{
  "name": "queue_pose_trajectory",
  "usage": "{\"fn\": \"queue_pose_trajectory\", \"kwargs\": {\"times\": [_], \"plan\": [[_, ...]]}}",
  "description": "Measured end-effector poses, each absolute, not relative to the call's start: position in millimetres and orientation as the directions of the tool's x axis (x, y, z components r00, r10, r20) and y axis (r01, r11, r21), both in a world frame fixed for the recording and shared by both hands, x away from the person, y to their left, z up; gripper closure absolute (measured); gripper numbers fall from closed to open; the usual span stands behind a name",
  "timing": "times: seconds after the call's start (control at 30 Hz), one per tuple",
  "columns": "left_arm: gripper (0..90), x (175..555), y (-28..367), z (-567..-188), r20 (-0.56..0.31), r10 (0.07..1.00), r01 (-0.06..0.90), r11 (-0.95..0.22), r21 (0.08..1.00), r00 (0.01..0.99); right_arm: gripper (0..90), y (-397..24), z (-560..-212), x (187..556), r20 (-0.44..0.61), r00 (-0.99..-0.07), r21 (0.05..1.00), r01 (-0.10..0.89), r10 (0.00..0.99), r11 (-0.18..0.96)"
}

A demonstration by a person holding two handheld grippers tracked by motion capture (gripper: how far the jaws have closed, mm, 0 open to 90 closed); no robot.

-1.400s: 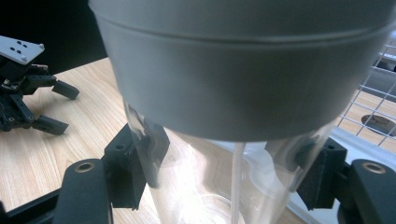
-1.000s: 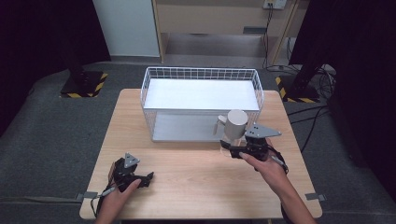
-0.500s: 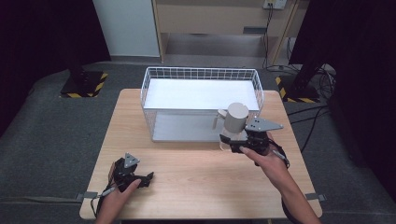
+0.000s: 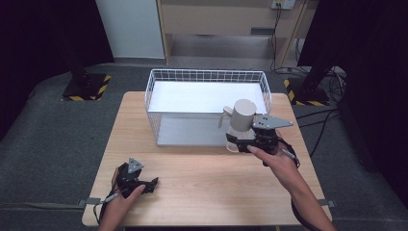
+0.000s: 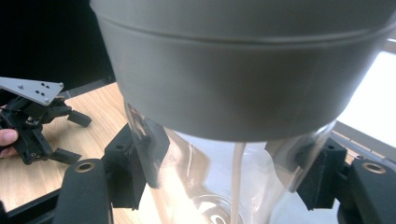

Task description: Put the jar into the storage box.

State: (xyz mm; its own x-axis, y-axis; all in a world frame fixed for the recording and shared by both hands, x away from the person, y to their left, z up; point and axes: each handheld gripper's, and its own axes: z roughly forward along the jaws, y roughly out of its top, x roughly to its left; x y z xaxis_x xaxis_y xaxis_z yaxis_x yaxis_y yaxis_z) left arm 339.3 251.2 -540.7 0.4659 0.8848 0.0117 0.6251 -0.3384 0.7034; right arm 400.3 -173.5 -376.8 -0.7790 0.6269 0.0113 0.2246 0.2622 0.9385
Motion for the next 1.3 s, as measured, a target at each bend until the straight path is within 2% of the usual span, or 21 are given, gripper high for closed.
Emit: {"fn": "queue_pose_trajectory", "kwargs": {"times": [1.3], "plan": [[0.0, 339.2, 251.2, -540.7, 0.012, 0.885, 0.625, -0.338, 0.703, 0.466, 31.4, -168.7, -326.4, 418.5, 0.021, -0.799, 0.942, 0.218, 0.601, 0.257]]}}
